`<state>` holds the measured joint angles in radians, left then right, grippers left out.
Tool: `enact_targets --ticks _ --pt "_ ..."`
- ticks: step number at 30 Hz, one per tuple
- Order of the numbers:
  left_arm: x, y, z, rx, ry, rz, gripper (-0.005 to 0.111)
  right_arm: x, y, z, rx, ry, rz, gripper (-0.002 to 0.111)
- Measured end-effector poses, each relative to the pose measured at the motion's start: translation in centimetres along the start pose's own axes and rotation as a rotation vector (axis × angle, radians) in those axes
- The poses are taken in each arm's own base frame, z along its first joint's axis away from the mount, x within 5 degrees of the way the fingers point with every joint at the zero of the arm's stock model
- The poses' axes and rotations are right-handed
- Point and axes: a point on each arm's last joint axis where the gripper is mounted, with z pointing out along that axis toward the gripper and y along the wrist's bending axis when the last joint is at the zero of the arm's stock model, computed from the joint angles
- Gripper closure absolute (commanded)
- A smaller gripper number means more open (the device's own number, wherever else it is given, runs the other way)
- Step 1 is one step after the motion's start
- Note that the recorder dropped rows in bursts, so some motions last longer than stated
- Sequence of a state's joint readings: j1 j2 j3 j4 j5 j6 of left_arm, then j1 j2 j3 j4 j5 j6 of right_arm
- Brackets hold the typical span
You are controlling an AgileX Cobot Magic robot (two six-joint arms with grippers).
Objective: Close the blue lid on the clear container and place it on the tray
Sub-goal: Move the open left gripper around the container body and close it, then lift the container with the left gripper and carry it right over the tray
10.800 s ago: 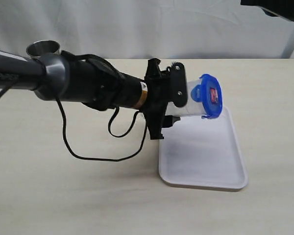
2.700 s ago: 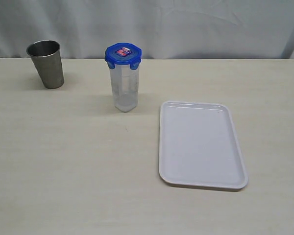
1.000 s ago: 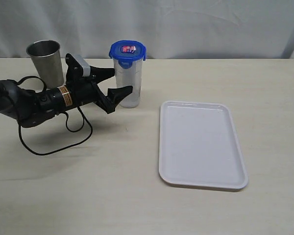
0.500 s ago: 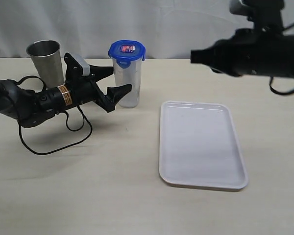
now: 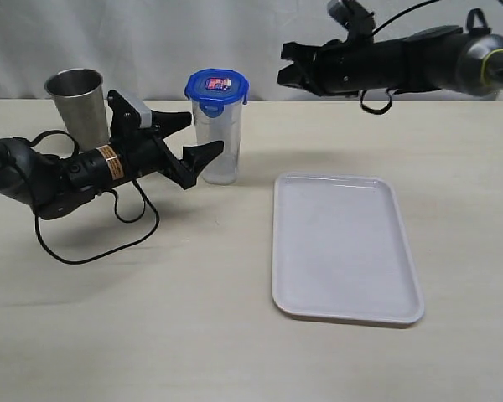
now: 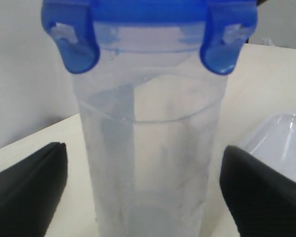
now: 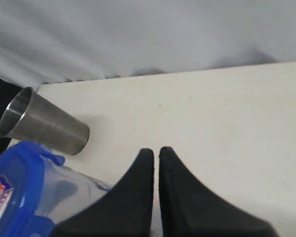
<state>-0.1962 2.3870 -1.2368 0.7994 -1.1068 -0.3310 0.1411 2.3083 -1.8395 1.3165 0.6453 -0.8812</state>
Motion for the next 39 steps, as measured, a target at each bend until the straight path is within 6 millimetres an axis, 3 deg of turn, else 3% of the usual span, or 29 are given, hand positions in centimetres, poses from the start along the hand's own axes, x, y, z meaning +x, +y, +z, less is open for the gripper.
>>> enact_targets --ticks 6,15,17,20,22,23,27,33,39 --pt "1.2 0.0 0.8 0.0 0.014 -0.008 0.022 3.1 0.6 4.0 -0.049 0.087 0.009 0.104" --pt "1.1 -1.1 3.4 0.032 0.029 0.03 0.024 4.5 3.4 5.4 -0.12 0.141 -0.017 0.104" --pt "1.0 -1.1 3.7 0.029 0.04 0.037 0.035 4.5 3.4 5.4 -0.115 0.138 -0.012 0.104" --pt "1.2 -1.2 3.9 0.023 0.059 0.029 0.068 4.4 3.2 5.3 -0.108 0.132 0.001 0.104" --pt "1.3 -1.2 3.9 0.018 0.068 -0.004 0.099 4.2 3.0 5.2 -0.109 0.132 0.008 0.104" --pt "1.3 -1.2 3.9 0.017 0.073 -0.024 0.106 4.2 2.8 5.1 -0.112 0.134 0.013 0.104" --pt "1.3 -1.3 3.7 0.058 0.092 -0.085 0.107 2.9 2.2 3.4 -0.137 0.143 0.034 0.104" --pt "-0.9 -1.7 3.2 0.181 0.112 -0.082 0.107 -1.0 1.3 -1.8 -0.141 0.103 0.005 0.104" --pt "-3.7 -4.9 4.2 0.336 0.055 -0.065 0.107 -4.4 2.7 -8.0 -0.052 0.111 -0.128 0.104"
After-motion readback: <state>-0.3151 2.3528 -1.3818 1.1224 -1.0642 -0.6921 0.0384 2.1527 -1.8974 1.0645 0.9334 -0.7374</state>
